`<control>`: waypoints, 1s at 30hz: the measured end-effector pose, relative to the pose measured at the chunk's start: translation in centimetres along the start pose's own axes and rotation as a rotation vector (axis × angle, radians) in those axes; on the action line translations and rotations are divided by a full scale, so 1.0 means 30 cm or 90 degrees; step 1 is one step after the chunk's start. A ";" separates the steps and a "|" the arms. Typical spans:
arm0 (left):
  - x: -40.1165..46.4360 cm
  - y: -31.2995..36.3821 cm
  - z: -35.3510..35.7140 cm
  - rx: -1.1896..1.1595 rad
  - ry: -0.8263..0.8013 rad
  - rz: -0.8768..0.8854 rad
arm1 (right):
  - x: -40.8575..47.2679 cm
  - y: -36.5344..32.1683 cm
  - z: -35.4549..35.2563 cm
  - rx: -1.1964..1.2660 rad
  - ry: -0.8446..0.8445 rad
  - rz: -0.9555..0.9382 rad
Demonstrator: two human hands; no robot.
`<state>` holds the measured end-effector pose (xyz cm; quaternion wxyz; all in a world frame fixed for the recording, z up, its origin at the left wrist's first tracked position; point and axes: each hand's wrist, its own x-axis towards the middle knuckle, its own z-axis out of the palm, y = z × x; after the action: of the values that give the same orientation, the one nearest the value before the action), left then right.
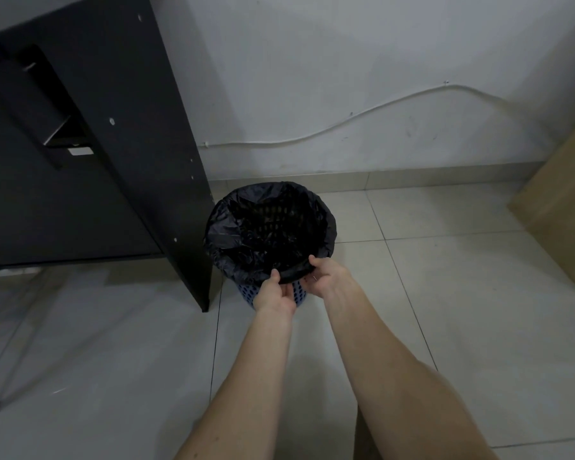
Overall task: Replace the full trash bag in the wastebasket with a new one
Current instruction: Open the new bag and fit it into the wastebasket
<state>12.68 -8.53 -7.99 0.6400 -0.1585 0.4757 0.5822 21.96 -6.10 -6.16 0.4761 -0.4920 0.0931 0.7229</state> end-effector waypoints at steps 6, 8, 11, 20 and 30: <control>-0.022 0.017 0.023 0.013 0.035 -0.014 | 0.015 0.012 0.008 -0.026 0.016 -0.060; -0.029 0.016 0.022 0.023 0.040 0.007 | 0.011 0.018 0.004 -0.018 0.002 -0.064; -0.034 0.017 0.017 0.042 0.044 0.030 | 0.007 0.020 -0.009 -0.038 -0.007 -0.059; -0.031 0.014 0.007 0.081 0.029 0.061 | 0.015 0.020 -0.031 -0.062 -0.003 -0.058; -0.022 0.063 0.034 0.184 0.014 0.014 | 0.034 0.033 0.018 -0.030 0.046 -0.090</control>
<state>11.49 -7.64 -6.30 0.6447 -0.0658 0.5630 0.5130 20.78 -5.69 -7.04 0.5104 -0.5340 0.0584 0.6715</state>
